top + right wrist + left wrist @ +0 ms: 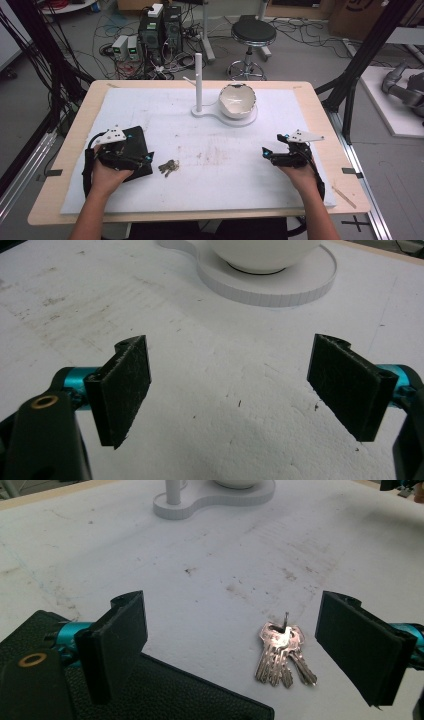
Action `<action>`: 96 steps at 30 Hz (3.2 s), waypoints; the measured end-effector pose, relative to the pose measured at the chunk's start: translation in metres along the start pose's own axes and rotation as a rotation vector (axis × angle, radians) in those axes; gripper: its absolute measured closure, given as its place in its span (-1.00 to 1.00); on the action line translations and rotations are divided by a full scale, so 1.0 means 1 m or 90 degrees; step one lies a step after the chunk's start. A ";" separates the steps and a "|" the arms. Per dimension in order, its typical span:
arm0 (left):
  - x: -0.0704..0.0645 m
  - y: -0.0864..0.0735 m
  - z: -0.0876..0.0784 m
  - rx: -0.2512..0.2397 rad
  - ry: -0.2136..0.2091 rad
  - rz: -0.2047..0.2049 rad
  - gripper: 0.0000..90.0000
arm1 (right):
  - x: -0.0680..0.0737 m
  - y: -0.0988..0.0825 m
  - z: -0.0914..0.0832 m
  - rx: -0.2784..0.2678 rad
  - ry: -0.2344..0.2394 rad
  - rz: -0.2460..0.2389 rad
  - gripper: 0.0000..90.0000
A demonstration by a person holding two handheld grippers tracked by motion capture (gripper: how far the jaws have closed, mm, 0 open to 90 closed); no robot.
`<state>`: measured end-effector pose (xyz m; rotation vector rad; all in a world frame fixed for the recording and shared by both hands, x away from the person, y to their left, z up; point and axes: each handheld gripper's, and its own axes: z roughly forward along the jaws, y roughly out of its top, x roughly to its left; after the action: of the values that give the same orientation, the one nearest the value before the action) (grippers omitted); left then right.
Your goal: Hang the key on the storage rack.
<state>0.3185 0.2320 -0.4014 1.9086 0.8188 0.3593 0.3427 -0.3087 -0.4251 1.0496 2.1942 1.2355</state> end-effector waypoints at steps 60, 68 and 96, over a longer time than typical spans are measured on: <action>-0.046 0.044 0.036 0.078 -0.087 0.081 0.95 | -0.001 -0.002 0.000 0.012 0.009 0.002 -0.60; -0.047 0.102 0.017 0.036 -0.085 0.097 0.96 | -0.001 -0.002 0.001 0.013 0.011 0.000 -0.60; -0.007 0.232 0.093 0.012 -0.054 0.088 0.96 | -0.001 -0.003 0.000 0.011 0.013 0.012 -0.60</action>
<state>0.4558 0.0980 -0.2401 1.9899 0.6390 0.3533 0.3426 -0.3101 -0.4275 1.0712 2.2189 1.2434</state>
